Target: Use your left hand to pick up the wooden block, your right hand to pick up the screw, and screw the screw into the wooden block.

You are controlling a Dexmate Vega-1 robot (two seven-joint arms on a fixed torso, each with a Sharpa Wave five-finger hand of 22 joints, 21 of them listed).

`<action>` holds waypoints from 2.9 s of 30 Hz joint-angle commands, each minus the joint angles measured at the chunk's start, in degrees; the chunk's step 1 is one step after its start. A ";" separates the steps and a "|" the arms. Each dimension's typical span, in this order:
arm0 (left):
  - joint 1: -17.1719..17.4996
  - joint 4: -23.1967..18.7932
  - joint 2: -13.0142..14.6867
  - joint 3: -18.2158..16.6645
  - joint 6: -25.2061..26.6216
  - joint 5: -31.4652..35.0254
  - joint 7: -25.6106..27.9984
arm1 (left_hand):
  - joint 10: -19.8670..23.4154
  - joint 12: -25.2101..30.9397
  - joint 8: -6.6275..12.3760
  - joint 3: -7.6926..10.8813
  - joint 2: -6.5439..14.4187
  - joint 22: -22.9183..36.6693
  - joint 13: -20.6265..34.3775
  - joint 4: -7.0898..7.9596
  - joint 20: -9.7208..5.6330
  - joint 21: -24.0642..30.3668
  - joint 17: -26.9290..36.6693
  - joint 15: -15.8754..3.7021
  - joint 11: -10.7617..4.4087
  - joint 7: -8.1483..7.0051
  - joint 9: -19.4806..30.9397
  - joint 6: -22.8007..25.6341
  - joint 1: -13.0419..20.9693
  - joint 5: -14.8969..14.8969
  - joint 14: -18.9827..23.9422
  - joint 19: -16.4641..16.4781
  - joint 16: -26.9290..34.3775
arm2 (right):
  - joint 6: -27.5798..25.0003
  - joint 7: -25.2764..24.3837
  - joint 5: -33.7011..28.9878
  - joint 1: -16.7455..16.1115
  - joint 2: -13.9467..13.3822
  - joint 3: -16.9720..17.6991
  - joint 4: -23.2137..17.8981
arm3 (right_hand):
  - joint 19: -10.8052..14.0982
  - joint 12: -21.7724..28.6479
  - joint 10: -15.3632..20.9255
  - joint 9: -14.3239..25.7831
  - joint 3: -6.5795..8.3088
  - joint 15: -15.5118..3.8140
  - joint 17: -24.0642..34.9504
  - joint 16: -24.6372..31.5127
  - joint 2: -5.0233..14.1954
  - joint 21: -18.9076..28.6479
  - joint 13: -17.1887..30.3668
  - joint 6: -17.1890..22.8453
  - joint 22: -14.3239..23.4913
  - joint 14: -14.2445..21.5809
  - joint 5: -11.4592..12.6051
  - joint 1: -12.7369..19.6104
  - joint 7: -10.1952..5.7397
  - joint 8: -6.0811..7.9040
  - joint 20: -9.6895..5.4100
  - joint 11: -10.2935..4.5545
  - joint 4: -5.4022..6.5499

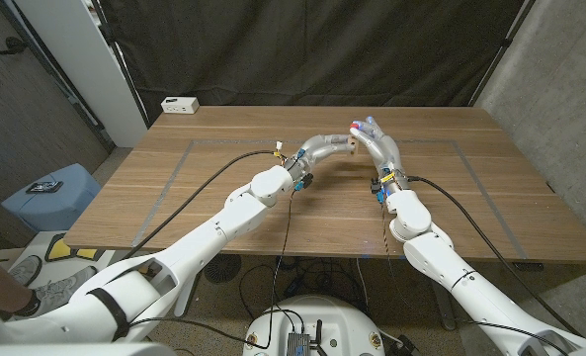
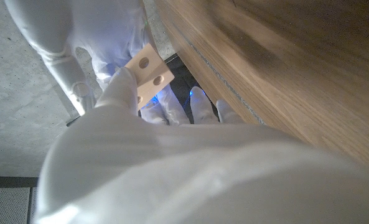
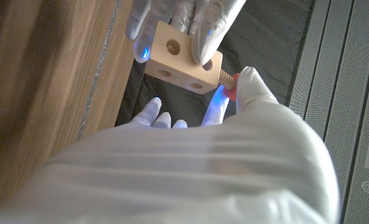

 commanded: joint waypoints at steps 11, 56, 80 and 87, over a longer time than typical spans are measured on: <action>-0.21 0.51 -0.01 -0.09 -0.26 -0.24 -0.40 | -0.20 0.31 0.35 0.34 0.28 0.10 0.15 0.05 0.59 0.35 0.14 -3.12 -0.13 -0.09 0.13 0.36 0.05 0.26 0.14 -0.05 0.49 | 0.38 0.30 -0.02 0.39 0.11 -0.27 0.70 | -0.10 0.25 -0.21 0.22 -0.34 -0.08 0.12 0.25 0.47 0.23 0.12 0.44 0.25 -0.03 0.12 -0.09 0.07 0.43 -0.17 -0.18 -0.09; 0.79 -1.64 0.70 0.11 0.09 0.03 -0.39 | -0.13 0.35 0.37 0.37 0.21 0.09 0.13 -0.03 0.47 0.38 0.10 -3.19 -0.11 -0.12 0.13 0.40 0.13 0.28 0.13 0.02 0.49 | 1.75 0.47 0.06 -0.87 -0.52 0.44 0.16 | -0.17 0.23 -0.41 0.22 -0.70 -0.03 0.14 0.24 0.66 0.23 0.12 0.85 0.25 -0.18 0.16 -0.58 0.24 0.87 -0.20 -0.40 -0.05; 0.89 -1.95 0.79 0.20 0.14 0.02 -0.62 | -0.24 0.31 0.38 0.31 0.25 0.09 0.11 0.04 0.44 0.40 0.13 -3.10 -0.12 -0.09 0.13 0.42 0.10 0.26 0.17 0.10 0.56 | 2.26 1.18 0.63 -1.52 -0.82 0.73 0.16 | -0.14 0.10 -0.84 0.20 -0.95 -0.09 0.18 0.23 0.76 0.25 0.12 1.01 0.25 -0.32 0.19 -1.05 0.35 1.06 -0.13 -0.62 0.05; 0.96 -2.12 0.88 0.18 0.12 0.03 -0.64 | -0.26 0.31 0.34 0.33 0.32 0.09 0.11 0.08 0.39 0.40 0.14 -3.01 -0.12 0.00 0.13 0.31 0.07 0.26 0.16 0.11 0.56 | 2.59 1.51 0.80 -1.45 -0.74 0.71 0.52 | -0.05 0.08 -0.96 0.18 -0.96 -0.05 0.19 0.24 0.83 0.29 0.12 1.15 0.25 -0.32 0.22 -1.07 0.43 1.14 -0.23 -0.67 0.02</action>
